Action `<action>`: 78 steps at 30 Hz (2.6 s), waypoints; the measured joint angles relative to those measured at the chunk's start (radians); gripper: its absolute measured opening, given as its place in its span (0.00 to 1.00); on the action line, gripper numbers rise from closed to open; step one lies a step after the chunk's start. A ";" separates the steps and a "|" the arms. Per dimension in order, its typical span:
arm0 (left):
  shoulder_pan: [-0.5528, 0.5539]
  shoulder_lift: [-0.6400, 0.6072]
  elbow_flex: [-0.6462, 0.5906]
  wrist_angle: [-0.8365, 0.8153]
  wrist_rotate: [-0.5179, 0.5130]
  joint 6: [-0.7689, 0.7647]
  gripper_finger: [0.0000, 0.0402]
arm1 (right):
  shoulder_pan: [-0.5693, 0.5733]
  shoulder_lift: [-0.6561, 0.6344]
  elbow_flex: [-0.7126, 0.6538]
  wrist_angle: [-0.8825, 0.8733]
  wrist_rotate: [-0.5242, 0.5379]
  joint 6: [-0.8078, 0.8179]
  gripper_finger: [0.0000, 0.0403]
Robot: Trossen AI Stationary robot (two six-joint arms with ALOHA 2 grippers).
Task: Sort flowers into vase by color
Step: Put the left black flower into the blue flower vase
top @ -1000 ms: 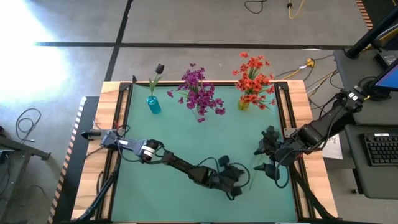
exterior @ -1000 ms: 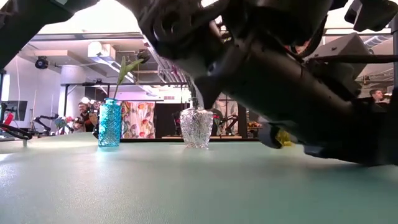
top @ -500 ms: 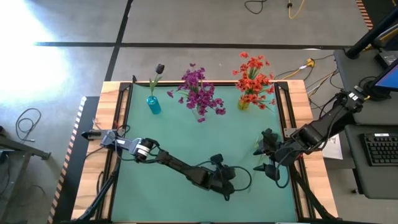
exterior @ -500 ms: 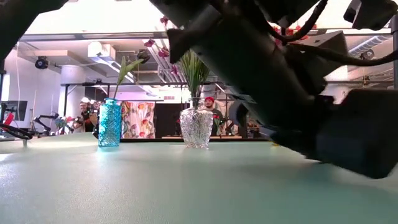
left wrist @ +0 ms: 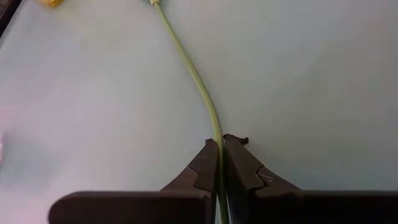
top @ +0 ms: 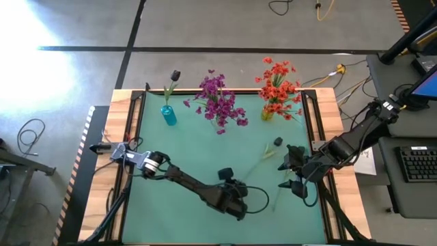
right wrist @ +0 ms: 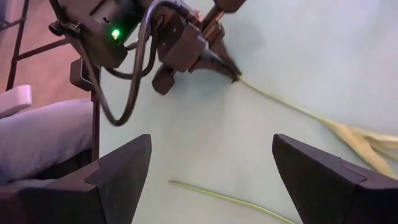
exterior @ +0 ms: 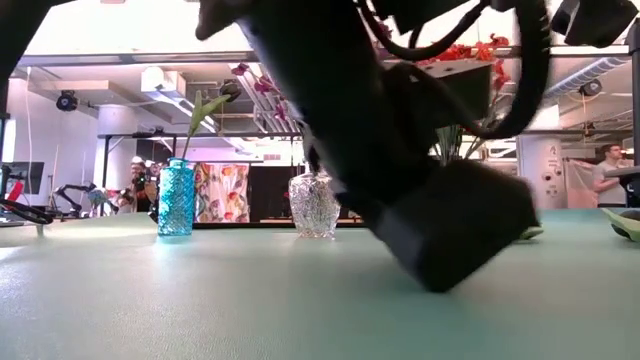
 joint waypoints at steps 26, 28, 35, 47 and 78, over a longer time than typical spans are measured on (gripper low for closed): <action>-0.070 -0.036 0.004 -0.499 0.131 -0.376 0.13 | 0.000 0.000 0.000 0.000 0.000 -0.024 0.81; -0.071 -0.036 0.015 -0.520 0.153 -0.374 0.19 | 0.000 0.000 0.000 0.001 0.000 -0.024 0.81; -0.072 -0.038 0.094 -0.544 -0.005 -0.297 0.39 | 0.000 0.000 0.000 0.000 0.000 -0.048 0.81; -0.048 -0.101 0.140 -0.632 -0.226 -0.280 0.38 | 0.000 0.000 0.000 0.000 0.000 -0.076 0.81; 0.088 -0.537 -1.022 1.505 -0.036 0.426 0.10 | 0.000 0.000 0.000 0.024 0.051 -0.101 0.81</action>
